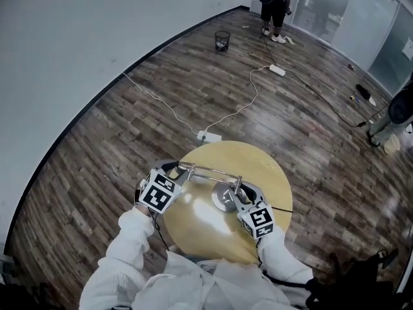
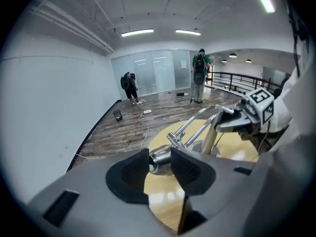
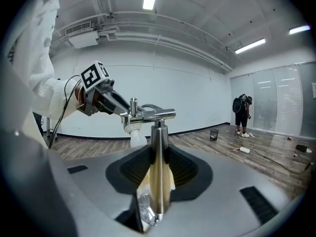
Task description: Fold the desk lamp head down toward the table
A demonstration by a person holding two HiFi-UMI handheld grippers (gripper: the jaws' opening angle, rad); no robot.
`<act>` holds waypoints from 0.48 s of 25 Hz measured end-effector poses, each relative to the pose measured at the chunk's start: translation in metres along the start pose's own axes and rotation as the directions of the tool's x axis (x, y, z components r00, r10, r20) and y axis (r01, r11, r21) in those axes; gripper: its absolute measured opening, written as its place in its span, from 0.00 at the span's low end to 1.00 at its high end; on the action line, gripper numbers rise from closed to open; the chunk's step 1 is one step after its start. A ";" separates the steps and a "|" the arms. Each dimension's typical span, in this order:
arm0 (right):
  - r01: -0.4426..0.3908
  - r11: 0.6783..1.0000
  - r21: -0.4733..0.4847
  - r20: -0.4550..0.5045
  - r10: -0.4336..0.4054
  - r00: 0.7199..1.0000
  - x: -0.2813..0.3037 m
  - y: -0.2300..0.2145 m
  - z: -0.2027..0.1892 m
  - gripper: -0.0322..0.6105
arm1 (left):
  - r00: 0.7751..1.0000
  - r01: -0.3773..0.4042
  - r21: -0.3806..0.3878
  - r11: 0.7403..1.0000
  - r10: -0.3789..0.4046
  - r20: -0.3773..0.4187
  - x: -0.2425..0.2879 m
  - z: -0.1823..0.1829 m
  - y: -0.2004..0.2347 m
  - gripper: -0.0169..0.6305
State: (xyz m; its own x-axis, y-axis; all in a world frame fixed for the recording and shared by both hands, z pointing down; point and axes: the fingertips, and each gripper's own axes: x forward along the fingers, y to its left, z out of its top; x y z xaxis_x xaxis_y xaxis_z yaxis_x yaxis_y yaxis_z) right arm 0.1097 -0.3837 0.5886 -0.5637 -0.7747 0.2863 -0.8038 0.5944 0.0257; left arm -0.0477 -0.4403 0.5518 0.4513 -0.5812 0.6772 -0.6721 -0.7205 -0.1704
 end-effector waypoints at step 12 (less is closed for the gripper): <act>0.013 1.000 0.008 0.002 -0.013 1.000 0.001 -0.001 -0.001 0.23 | 0.998 0.063 -0.081 0.995 -0.063 0.006 0.038 -0.029 -0.020 0.17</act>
State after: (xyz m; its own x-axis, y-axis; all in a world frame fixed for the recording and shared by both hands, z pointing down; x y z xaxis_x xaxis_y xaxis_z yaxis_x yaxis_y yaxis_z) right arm 0.1100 -0.3843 0.5903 -0.5538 -0.7826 0.2844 -0.8123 0.5828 0.0219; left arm -0.0342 -0.4366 0.6015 0.4959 -0.5370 0.6824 -0.6878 -0.7226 -0.0688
